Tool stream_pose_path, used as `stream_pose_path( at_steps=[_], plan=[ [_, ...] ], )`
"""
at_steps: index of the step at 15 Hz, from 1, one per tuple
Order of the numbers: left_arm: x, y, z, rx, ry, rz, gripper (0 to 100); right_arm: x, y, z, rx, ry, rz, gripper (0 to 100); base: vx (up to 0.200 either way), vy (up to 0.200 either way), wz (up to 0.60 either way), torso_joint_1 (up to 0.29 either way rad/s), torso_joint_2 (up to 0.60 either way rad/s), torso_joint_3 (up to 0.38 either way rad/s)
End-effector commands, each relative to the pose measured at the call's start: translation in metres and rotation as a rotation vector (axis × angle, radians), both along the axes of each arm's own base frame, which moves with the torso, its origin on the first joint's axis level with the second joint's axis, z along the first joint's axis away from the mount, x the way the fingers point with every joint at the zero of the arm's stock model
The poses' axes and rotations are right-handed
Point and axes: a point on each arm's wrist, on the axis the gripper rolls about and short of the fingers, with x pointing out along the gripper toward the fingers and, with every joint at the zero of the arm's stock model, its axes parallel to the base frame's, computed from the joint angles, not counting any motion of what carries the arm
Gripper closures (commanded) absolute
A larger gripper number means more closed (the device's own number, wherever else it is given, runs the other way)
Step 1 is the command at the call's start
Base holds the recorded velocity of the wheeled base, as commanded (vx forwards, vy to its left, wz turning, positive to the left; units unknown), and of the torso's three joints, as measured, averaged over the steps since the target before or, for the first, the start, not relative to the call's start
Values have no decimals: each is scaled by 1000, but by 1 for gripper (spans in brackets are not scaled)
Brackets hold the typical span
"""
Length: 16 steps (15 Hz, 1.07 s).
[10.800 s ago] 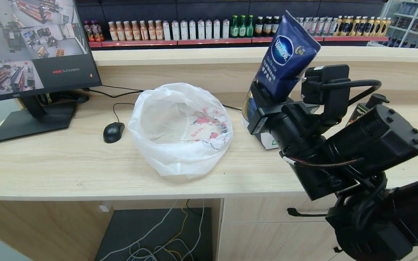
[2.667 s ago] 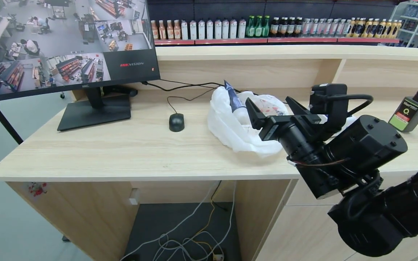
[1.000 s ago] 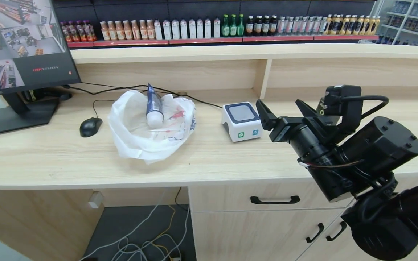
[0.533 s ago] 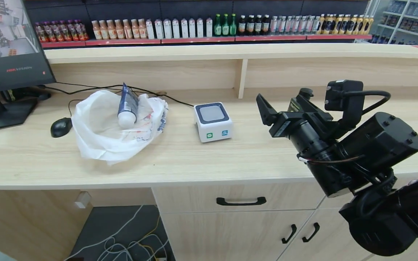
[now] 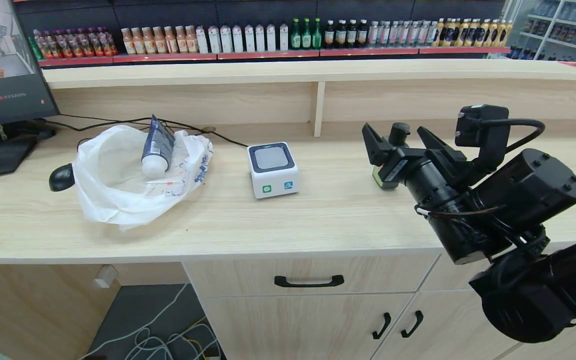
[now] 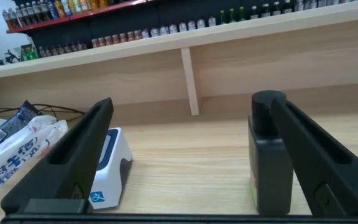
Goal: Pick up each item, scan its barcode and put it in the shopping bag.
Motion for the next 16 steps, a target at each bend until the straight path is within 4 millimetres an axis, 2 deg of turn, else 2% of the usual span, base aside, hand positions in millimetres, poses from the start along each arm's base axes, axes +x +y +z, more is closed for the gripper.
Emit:
stream_pose_path(
  at_steps=[1,4,6,9,12,13,16],
  plan=[
    [0,0,0,0,0,0,0,-2,-9,1,5,1,-16,0,0,0,0,0,0,0],
    [0,0,0,0,0,0,0,3,-20,8,27,-17,-48,0,0,0,0,0,0,0],
    [0,0,0,0,0,0,0,2,-36,12,27,-29,-67,0,0,0,0,0,0,0],
    [0,0,0,0,0,0,0,11,-60,8,-60,-42,-15,0,0,0,0,0,0,0],
    [0,0,0,0,0,0,0,28,-75,5,-128,61,-18,0,0,0,0,0,0,0],
    [0,0,0,0,0,0,0,37,-74,10,-133,73,-17,0,0,0,0,0,0,0],
    [0,0,0,0,0,0,0,59,-76,7,-153,143,-37,0,0,0,0,0,0,0]
  ],
)
